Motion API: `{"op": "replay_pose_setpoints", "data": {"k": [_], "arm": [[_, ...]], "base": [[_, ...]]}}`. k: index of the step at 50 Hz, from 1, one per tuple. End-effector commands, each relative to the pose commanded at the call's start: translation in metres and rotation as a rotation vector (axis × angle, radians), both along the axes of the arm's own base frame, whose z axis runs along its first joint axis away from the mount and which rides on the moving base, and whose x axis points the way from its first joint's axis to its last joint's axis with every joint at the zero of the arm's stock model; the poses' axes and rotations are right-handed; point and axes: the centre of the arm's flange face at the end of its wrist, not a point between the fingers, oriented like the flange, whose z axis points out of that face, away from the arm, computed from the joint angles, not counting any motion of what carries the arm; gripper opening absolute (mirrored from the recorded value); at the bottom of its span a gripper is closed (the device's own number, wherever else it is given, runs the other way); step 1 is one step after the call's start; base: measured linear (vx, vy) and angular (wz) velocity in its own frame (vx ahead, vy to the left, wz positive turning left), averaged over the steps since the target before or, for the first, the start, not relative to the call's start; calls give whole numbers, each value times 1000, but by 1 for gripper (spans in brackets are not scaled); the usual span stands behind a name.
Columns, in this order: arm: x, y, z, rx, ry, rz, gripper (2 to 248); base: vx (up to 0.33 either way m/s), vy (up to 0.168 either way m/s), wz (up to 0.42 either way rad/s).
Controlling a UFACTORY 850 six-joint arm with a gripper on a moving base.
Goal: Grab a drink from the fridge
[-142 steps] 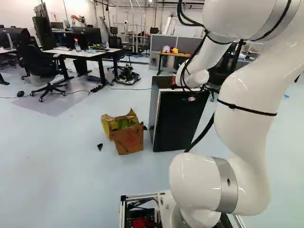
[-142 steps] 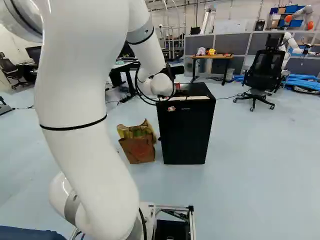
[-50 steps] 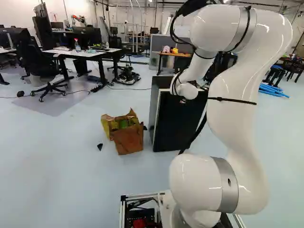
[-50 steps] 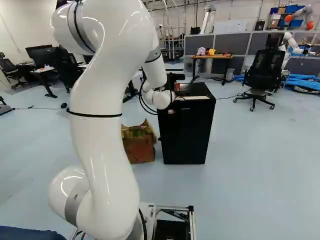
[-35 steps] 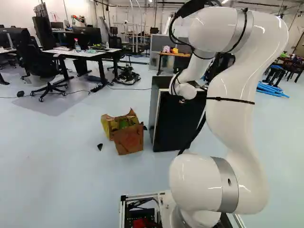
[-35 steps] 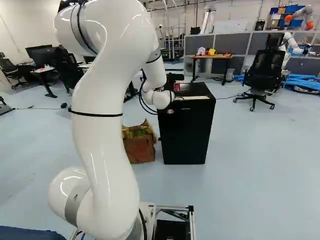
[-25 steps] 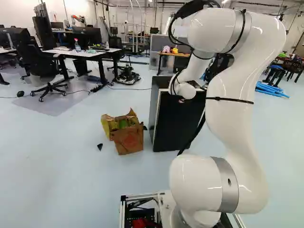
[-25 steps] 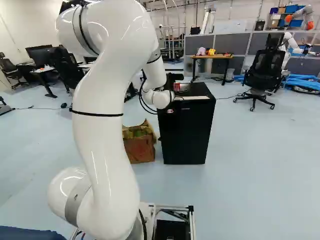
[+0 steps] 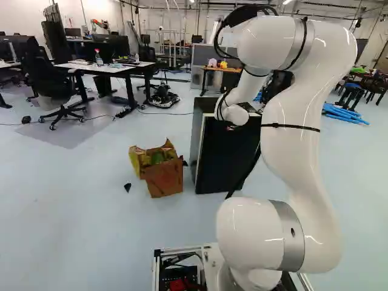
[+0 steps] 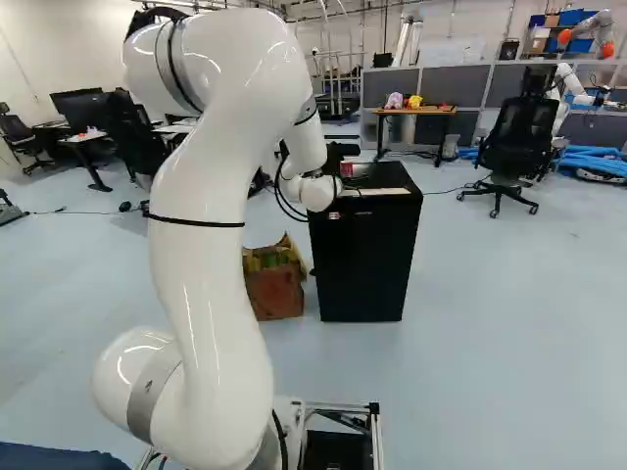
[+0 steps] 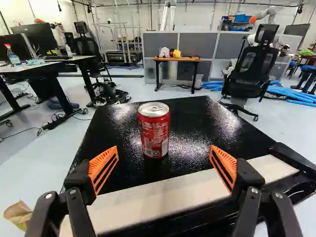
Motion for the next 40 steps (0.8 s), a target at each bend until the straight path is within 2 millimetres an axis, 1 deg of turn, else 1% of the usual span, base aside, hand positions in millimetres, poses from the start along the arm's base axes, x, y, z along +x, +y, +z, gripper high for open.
{"op": "replay_pose_setpoints", "data": {"k": [40], "arm": [[41,-2,-7,-7,-31,11,247]], "base": [[0,0,0]]}}
